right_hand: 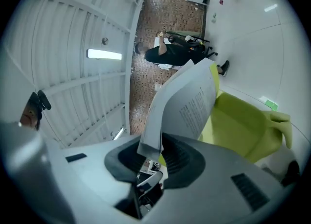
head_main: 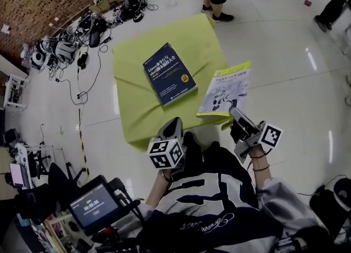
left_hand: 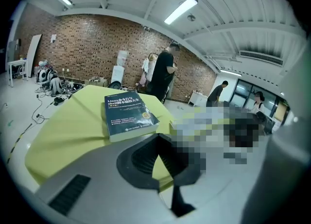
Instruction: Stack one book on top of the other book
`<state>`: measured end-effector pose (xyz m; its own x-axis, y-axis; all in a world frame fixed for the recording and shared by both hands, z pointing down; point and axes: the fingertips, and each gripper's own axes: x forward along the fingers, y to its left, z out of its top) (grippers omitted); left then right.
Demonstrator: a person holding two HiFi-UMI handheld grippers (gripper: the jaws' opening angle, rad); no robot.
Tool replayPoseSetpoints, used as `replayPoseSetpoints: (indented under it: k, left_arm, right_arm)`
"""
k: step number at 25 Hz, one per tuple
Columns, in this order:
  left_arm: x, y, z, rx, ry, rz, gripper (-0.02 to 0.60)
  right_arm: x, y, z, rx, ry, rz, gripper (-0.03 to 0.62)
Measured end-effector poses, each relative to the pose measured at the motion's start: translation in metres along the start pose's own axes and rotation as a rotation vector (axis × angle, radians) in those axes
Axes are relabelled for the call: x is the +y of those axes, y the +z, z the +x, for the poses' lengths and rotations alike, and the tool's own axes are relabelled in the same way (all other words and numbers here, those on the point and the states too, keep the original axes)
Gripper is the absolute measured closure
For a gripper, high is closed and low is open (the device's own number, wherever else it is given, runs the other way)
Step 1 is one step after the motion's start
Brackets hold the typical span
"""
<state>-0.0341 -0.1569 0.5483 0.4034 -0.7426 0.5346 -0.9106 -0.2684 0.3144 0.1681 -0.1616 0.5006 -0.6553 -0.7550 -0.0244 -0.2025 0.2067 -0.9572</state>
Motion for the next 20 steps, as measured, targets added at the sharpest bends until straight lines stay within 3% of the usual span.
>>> replayPoseSetpoints:
  k: [9, 14, 20]
  left_arm:
    - [0.022, 0.015, 0.012, -0.042, -0.015, -0.003, 0.578]
    - [0.072, 0.061, 0.019, -0.078, 0.003, -0.031, 0.578]
    - [0.111, 0.066, 0.016, -0.107, 0.026, -0.034, 0.578]
  right_arm:
    - [0.045, 0.01, 0.017, -0.026, 0.052, -0.066, 0.507]
    - [0.092, 0.021, 0.088, 0.0, 0.113, -0.108, 0.507]
    - [0.119, 0.005, 0.153, 0.057, 0.235, -0.146, 0.507]
